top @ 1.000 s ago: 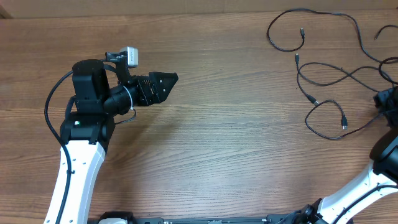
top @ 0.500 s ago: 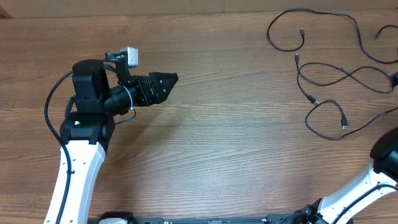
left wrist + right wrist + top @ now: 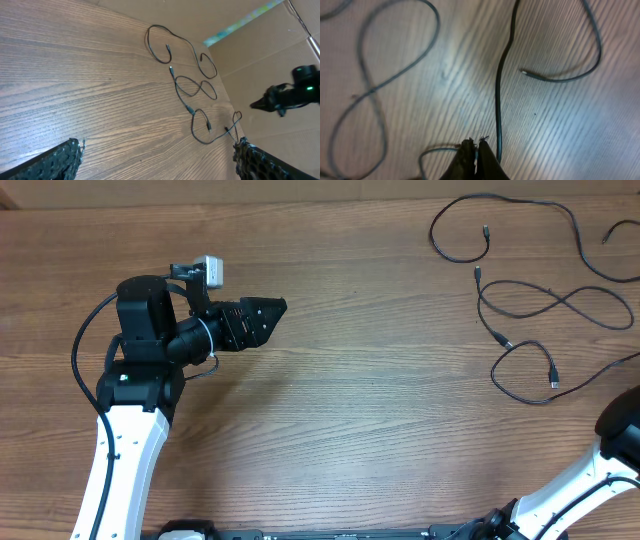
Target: Untangle cables
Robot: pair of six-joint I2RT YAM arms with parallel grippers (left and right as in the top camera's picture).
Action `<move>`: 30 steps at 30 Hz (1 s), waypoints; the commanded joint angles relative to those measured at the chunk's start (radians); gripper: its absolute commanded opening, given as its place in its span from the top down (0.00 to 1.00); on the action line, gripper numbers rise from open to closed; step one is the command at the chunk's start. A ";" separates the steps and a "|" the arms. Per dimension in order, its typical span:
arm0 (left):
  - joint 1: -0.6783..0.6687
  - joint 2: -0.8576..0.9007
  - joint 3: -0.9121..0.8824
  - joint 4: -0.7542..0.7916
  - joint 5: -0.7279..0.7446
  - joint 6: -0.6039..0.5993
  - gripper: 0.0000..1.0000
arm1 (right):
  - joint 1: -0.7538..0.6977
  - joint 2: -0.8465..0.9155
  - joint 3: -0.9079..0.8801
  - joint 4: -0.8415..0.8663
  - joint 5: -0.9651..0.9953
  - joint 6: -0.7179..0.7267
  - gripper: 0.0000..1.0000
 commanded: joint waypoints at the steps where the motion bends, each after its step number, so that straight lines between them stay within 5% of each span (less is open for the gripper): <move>1: 0.000 0.005 0.018 -0.002 -0.002 0.020 0.01 | -0.005 -0.004 -0.107 0.048 0.018 0.018 0.96; 16: 0.000 0.005 0.018 -0.002 -0.002 0.027 0.01 | -0.009 -0.005 -0.356 0.270 0.020 0.005 0.96; 30: 0.000 0.005 0.018 -0.003 -0.001 0.046 0.01 | -0.011 -0.006 0.248 -0.166 0.030 0.035 0.96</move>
